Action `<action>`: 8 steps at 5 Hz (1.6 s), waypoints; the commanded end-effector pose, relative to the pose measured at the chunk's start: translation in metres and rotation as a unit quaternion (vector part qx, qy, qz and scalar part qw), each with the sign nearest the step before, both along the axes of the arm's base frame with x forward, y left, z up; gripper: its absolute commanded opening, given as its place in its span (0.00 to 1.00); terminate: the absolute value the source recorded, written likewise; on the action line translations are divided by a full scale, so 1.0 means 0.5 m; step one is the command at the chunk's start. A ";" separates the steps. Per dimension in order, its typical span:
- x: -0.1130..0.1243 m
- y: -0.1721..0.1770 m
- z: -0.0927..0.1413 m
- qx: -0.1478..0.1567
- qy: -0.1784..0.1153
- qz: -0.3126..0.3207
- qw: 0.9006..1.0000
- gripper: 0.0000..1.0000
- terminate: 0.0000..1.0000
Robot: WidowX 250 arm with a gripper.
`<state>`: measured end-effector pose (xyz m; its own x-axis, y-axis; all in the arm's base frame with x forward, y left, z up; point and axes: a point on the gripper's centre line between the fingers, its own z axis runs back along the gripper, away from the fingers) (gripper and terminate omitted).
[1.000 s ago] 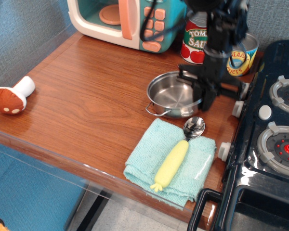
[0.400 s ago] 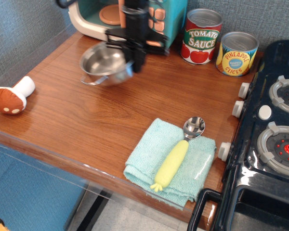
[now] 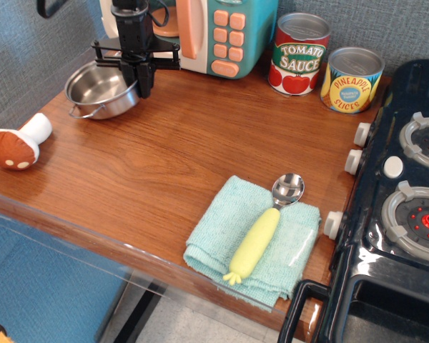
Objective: Place the metal pot behind the mushroom.
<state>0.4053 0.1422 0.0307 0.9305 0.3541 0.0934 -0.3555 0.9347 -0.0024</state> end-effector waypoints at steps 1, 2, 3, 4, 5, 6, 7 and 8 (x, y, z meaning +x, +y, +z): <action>0.023 0.021 0.013 0.003 -0.018 0.001 1.000 0.00 0.00; 0.020 -0.006 0.025 0.033 -0.016 -0.008 0.999 1.00 0.00; 0.000 -0.030 0.072 0.037 -0.042 -0.036 0.998 1.00 0.00; -0.025 -0.060 0.126 0.053 -0.066 -0.092 0.992 1.00 0.00; -0.038 -0.087 0.156 0.049 -0.075 -0.116 0.989 1.00 0.00; -0.044 -0.097 0.153 0.045 -0.073 -0.123 0.989 1.00 0.00; -0.044 -0.097 0.153 0.045 -0.073 -0.123 0.989 1.00 0.00; -0.044 -0.097 0.153 0.045 -0.073 -0.123 0.989 1.00 1.00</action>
